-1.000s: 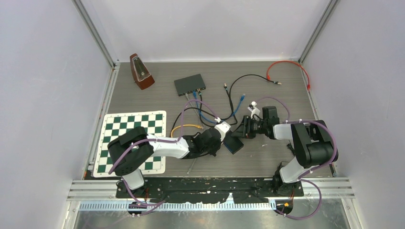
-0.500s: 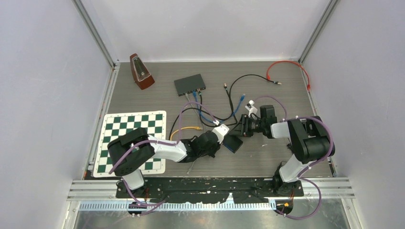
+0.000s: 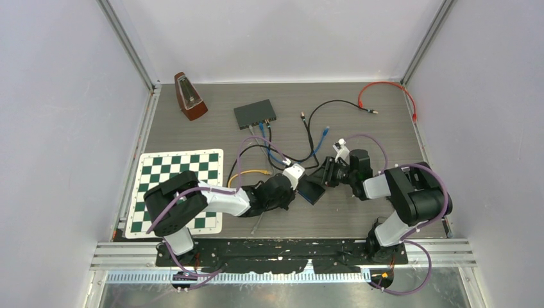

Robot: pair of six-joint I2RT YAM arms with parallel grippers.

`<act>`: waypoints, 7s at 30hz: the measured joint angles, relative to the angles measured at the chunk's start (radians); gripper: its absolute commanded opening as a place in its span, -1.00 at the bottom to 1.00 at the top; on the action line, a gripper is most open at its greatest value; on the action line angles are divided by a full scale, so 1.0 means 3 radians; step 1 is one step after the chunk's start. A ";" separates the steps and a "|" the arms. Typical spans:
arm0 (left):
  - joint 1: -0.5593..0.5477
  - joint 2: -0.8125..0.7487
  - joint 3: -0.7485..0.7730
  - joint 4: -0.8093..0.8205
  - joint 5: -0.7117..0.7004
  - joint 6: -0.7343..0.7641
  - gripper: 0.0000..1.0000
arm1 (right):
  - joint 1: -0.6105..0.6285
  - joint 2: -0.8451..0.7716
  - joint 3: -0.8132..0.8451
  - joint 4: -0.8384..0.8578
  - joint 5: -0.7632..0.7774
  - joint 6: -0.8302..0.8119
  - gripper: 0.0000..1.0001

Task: Insert the plug into the switch port
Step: Insert the connector into the switch port, then pick up the connector from the corner of the board.

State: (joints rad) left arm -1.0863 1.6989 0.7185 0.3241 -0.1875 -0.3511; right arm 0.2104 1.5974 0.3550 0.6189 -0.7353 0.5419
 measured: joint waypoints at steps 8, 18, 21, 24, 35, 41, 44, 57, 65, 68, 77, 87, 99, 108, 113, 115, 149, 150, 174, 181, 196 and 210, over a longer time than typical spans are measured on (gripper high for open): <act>0.0075 0.0024 0.0001 0.0057 0.0006 0.0197 -0.91 | 0.0070 0.0086 -0.0043 0.0347 0.0197 0.0203 -0.14; 0.0207 0.0004 0.0037 -0.0053 0.0001 0.0247 -0.06 | -0.0001 -0.0445 0.0523 -0.1194 0.0577 0.0275 0.35; 0.0220 -0.0062 0.0020 -0.0132 -0.0011 0.0231 0.04 | -0.0079 -0.0804 0.0673 -0.1714 0.0896 0.0195 0.37; 0.0226 -0.0178 -0.0018 -0.0214 -0.0001 0.0229 0.43 | -0.0113 -0.1071 0.0917 -0.2160 0.1108 0.0064 0.37; 0.0226 -0.0860 -0.0029 -0.0458 0.0371 0.0205 0.99 | -0.0140 -0.0832 0.2285 -0.2762 0.1530 -0.0243 0.36; 0.0226 -0.1382 -0.0095 -0.0757 0.0488 0.0253 0.99 | -0.0387 -0.0242 0.2973 -0.2814 0.1933 -0.0369 0.35; 0.0225 -0.1770 -0.0100 -0.1012 0.0384 0.0350 0.99 | -0.0566 0.0130 0.3370 -0.2817 0.2045 -0.0375 0.34; 0.0238 -0.3043 0.0338 -0.2670 -0.0081 0.0907 0.99 | -0.0819 0.2355 0.6017 -0.3798 0.2591 -0.1488 0.22; 0.0238 -0.3549 0.0144 -0.2930 -0.0023 0.1467 0.96 | -0.0907 0.2677 0.6010 -0.3936 0.2583 -0.1534 0.13; 0.0238 -0.3655 0.0028 -0.2932 -0.0121 0.1558 0.90 | -0.0937 0.2682 0.5976 -0.3929 0.2575 -0.1532 0.12; 0.0238 -0.4145 -0.0387 -0.2730 -0.0340 0.1701 0.87 | -0.0989 0.2944 0.6013 -0.3900 0.2580 -0.1539 0.02; 0.0238 -0.4224 -0.0440 -0.2564 -0.0576 0.1823 0.80 | -0.0989 0.3068 0.6172 -0.3978 0.2584 -0.1551 -0.67; 0.0238 -0.4180 -0.0454 -0.2556 -0.0589 0.1829 0.82 | -0.0989 0.2756 0.6002 -0.3956 0.2583 -0.1719 -0.89; 0.0238 -0.4078 -0.0547 -0.2403 -0.0802 0.1717 0.99 | -0.0989 0.1357 0.5662 -0.3677 0.2492 -0.1877 -0.90; 0.0240 -0.3813 -0.0399 -0.2516 -0.0974 0.1628 0.90 | -0.0950 0.0673 0.5451 -0.3620 0.2111 -0.1942 -0.90; 0.0240 -0.3772 -0.0317 -0.2557 -0.0865 0.1615 0.91 | -0.0885 0.0455 0.5315 -0.3615 0.1907 -0.2007 -0.89; 0.0240 -0.2471 0.2089 -0.3404 0.0852 0.2506 0.43 | 0.0506 -0.2166 0.2158 -0.3919 -0.0399 -0.4337 -0.90; 0.0240 -0.2366 0.2176 -0.3394 0.0884 0.2511 0.43 | 0.0526 -0.2177 0.2145 -0.3934 -0.0412 -0.4381 -0.89; 0.0240 -0.1367 0.2122 -0.3040 0.1593 0.2873 -0.24 | 0.1001 -0.2233 0.2145 -0.3942 -0.0388 -0.4576 -0.89; 0.0242 -0.1280 0.2121 -0.3030 0.1662 0.2918 -0.96 | 0.1017 -0.2234 0.2141 -0.3905 -0.0365 -0.4566 -0.74; 0.0440 -0.1459 0.1469 -0.2583 0.1483 0.2721 -1.00 | 0.1019 -0.2392 0.2052 -0.2939 0.0127 -0.2496 0.40; 0.0548 -0.1798 0.1141 -0.2103 0.1436 0.2424 -1.00 | 0.1019 -0.2558 0.1654 -0.2149 0.1017 -0.0060 0.14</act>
State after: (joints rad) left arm -0.9218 1.1595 1.0607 -0.3069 0.2432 0.3759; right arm 0.5159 0.8299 0.8513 -0.0257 -0.4301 0.5240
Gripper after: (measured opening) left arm 0.048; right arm 0.586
